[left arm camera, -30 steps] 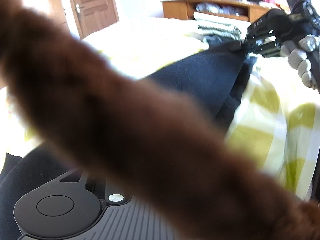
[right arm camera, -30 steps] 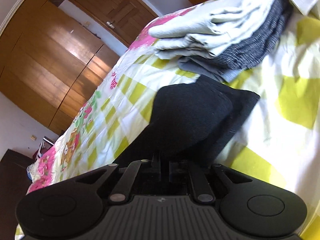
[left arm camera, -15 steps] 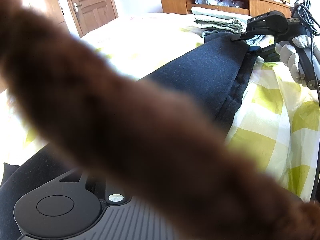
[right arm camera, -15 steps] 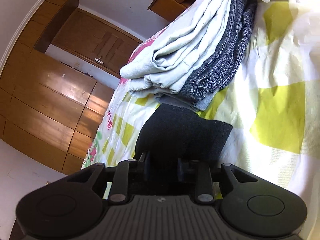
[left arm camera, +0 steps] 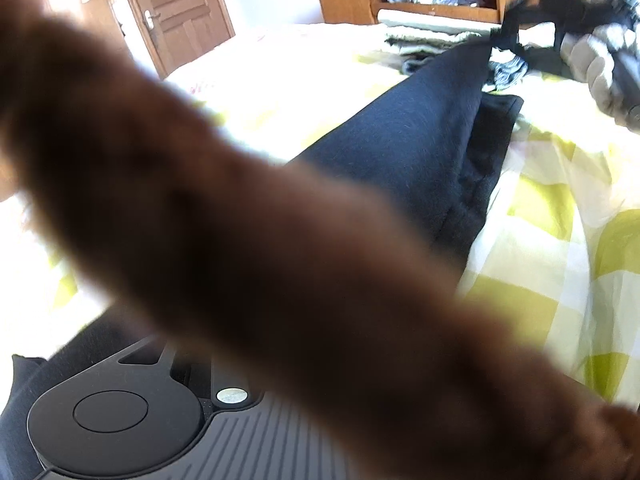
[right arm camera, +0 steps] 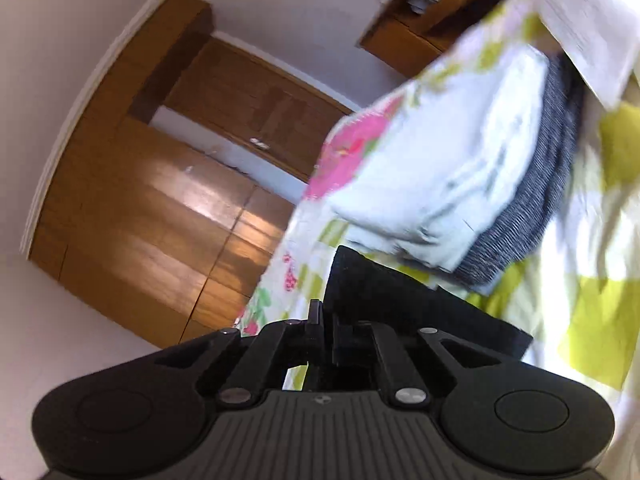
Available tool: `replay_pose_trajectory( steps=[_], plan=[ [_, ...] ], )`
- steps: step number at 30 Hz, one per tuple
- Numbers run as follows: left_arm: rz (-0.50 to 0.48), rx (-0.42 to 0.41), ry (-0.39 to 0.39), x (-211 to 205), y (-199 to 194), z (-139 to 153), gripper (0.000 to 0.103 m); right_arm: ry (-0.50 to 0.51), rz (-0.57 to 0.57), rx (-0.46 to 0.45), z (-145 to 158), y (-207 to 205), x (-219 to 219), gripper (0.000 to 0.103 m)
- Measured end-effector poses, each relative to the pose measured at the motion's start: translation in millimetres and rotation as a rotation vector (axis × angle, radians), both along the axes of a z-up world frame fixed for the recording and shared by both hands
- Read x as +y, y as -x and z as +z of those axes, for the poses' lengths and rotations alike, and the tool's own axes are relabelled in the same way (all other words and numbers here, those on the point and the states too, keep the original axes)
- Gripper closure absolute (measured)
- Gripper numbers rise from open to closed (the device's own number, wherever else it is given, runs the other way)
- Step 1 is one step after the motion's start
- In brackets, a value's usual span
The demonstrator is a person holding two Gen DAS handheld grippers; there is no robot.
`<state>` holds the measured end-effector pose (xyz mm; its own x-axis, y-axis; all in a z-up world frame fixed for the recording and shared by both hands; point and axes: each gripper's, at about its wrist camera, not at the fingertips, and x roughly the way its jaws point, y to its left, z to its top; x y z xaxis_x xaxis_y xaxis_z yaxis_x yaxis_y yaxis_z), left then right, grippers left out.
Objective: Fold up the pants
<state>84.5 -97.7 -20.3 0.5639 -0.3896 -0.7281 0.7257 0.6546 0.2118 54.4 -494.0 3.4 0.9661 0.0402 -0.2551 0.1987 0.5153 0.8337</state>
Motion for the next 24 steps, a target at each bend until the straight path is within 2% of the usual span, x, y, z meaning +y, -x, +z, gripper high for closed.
replay_pose_trajectory(
  steps=[2,4,5,7,9,12,14,16,18,20,24],
  plan=[
    [-0.009,-0.002,-0.001,-1,2,0,0.061,0.061,0.0,0.069,-8,-1,3,0.081],
    [-0.011,0.006,-0.006,-3,3,-5,0.061,0.013,-0.011,0.198,-35,-6,-3,0.081],
    [-0.01,0.008,-0.007,-3,4,-7,0.061,-0.034,-0.012,0.228,-50,-3,-8,0.081],
    [-0.006,0.01,-0.001,-3,6,-9,0.061,-0.085,-0.026,0.236,-59,2,-13,0.081],
    [-0.011,0.015,0.008,-3,5,-7,0.061,-0.078,-0.023,0.231,-50,-3,-11,0.081],
    [-0.024,0.014,0.007,-3,3,-3,0.061,-0.041,0.03,0.16,-14,-27,-4,0.081],
    [-0.02,-0.006,0.009,-2,2,2,0.061,-0.027,0.083,0.054,22,-38,5,0.081],
    [-0.003,-0.024,0.031,1,3,10,0.061,0.008,0.129,-0.085,54,-33,17,0.081],
    [0.006,-0.03,0.055,4,4,17,0.061,0.041,0.13,-0.115,63,-22,21,0.081],
    [-0.002,-0.037,0.06,4,7,18,0.061,0.04,0.095,-0.043,42,-8,15,0.081],
    [-0.036,0.004,0.042,-2,10,2,0.061,-0.077,0.016,0.274,-43,1,-13,0.081]
  ],
)
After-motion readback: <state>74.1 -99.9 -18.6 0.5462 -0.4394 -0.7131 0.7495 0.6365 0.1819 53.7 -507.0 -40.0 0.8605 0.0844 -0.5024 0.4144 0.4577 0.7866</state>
